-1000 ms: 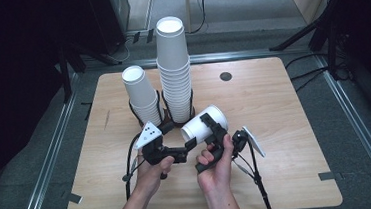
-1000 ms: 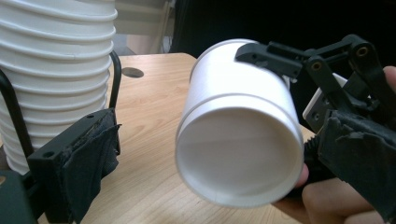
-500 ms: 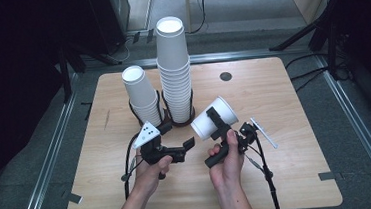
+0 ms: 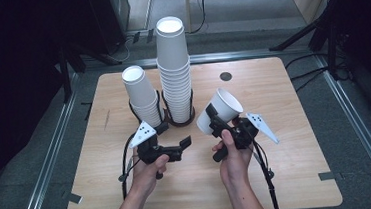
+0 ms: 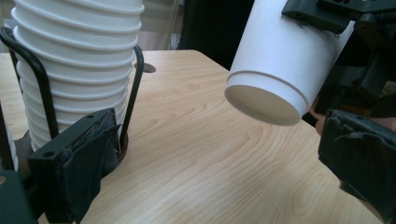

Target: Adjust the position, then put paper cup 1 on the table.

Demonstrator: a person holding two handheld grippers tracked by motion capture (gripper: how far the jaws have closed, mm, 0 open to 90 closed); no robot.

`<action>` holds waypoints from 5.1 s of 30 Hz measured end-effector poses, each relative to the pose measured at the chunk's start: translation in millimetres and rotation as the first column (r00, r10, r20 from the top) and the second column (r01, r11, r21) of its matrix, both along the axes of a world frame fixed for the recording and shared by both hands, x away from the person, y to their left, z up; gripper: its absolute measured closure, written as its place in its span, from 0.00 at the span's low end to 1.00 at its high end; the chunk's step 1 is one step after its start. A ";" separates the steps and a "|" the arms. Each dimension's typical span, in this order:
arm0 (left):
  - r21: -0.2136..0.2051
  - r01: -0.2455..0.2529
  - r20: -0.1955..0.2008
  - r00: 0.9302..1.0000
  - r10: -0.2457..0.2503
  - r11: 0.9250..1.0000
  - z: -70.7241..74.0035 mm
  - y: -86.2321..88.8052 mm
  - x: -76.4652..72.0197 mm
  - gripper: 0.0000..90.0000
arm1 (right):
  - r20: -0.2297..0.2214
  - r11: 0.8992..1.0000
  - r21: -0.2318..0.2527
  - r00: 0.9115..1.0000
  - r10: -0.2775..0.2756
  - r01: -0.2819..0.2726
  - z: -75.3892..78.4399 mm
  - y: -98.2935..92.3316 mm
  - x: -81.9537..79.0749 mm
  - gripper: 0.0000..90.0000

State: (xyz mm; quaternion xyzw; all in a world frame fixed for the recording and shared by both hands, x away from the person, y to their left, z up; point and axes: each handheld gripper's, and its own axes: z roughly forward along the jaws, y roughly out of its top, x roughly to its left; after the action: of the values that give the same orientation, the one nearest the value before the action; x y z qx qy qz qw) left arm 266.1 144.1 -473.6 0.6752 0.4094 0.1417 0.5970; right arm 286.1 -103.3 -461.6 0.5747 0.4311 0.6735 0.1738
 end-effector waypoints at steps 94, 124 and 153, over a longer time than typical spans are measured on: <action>0.156 -0.344 -0.068 0.931 0.358 0.926 -68.1 148.6 -39.0 0.00 | 0.071 0.765 -0.632 0.992 -0.106 0.126 -63.8 -57.2 152.3 0.16; 0.161 -0.337 -0.078 0.933 0.352 0.928 -68.7 144.6 -39.5 0.00 | -0.004 0.730 -0.675 0.989 -0.145 0.104 -76.2 -55.3 154.7 0.15; 0.162 -0.335 -0.078 0.933 0.350 0.928 -69.0 143.1 -39.2 0.00 | -0.031 0.743 -0.665 0.992 -0.122 0.071 -76.7 -48.5 145.2 0.11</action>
State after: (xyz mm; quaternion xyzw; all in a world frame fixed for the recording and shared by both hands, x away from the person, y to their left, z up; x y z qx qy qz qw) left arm 226.9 287.2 -542.6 0.6417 0.5407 0.2374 0.4894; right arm 431.3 -151.8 -538.3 0.5212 0.6175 0.4458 0.3851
